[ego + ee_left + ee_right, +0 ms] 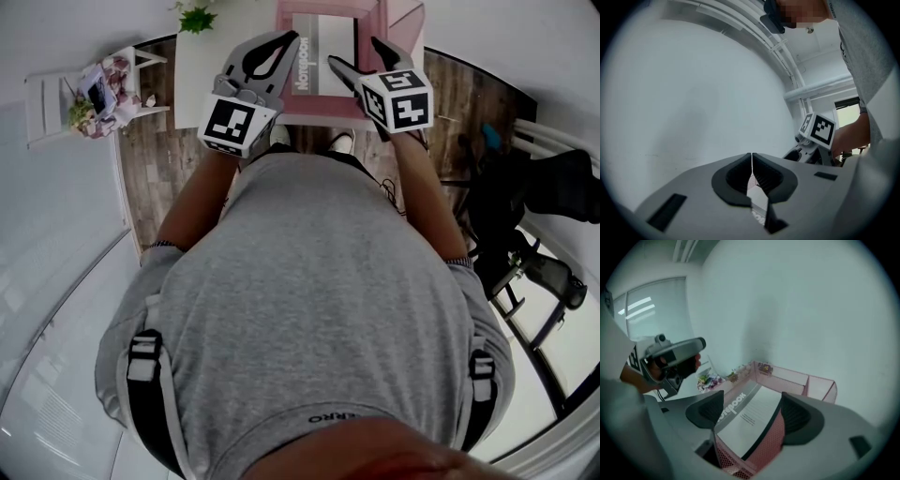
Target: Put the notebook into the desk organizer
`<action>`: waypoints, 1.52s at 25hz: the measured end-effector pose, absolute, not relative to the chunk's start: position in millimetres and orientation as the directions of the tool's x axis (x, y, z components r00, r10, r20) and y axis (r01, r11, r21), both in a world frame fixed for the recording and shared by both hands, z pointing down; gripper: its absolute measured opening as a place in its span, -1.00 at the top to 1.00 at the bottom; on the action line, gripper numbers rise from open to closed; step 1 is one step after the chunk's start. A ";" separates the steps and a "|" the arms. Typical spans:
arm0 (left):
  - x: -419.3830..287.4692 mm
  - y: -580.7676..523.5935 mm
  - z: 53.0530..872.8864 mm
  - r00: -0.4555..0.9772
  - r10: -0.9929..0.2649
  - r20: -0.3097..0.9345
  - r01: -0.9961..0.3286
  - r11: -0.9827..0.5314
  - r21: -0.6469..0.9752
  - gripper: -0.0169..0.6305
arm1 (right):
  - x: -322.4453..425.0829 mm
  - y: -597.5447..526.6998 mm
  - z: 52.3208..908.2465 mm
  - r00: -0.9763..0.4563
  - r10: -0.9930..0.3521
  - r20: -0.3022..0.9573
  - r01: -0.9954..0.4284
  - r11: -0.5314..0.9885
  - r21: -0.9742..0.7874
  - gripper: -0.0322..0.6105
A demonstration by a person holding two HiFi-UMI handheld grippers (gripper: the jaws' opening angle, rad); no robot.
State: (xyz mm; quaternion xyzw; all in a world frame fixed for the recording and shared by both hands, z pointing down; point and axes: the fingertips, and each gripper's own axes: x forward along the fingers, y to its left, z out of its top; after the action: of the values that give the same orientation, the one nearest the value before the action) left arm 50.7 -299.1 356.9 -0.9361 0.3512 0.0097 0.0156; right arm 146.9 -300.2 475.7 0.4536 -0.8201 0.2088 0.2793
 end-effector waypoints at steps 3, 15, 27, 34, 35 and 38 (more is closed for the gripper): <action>52.1 -299.9 354.5 0.750 -0.660 -0.028 -0.661 -0.750 -0.029 0.87 | 146.1 -299.4 448.6 -0.483 -0.657 0.579 -0.851 0.508 -0.134 -0.28; 60.9 -292.8 343.4 0.743 -0.668 -0.048 -0.670 -0.741 -0.049 0.87 | 145.5 -284.0 361.6 -0.589 -0.772 0.239 -0.792 0.610 0.019 -0.14; 72.2 -275.9 347.2 0.755 -0.654 -0.041 -0.655 -0.752 -0.069 0.87 | 159.4 -265.3 358.6 -0.597 -0.800 0.066 -0.800 0.599 0.027 0.56; 76.7 -273.8 343.7 0.763 -0.644 -0.053 -0.646 -0.761 -0.061 0.87 | 161.9 -262.4 360.3 -0.585 -0.809 0.060 -0.808 0.587 0.046 0.77; 77.2 -273.3 343.5 0.764 -0.643 -0.054 -0.645 -0.762 -0.061 0.87 | 162.9 -261.9 360.2 -0.581 -0.812 0.058 -0.810 0.584 0.048 0.81; 77.8 -272.7 342.6 0.767 -0.640 -0.058 -0.642 -0.764 -0.061 0.88 | 165.9 -261.5 359.6 -0.575 -0.816 0.056 -0.814 0.577 0.060 0.88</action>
State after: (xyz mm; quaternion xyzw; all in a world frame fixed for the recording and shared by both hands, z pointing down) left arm 77.8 -272.7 342.6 -0.9390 0.3412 0.0169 0.0386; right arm 165.9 -261.5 359.6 0.4595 -0.8873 -0.0138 0.0384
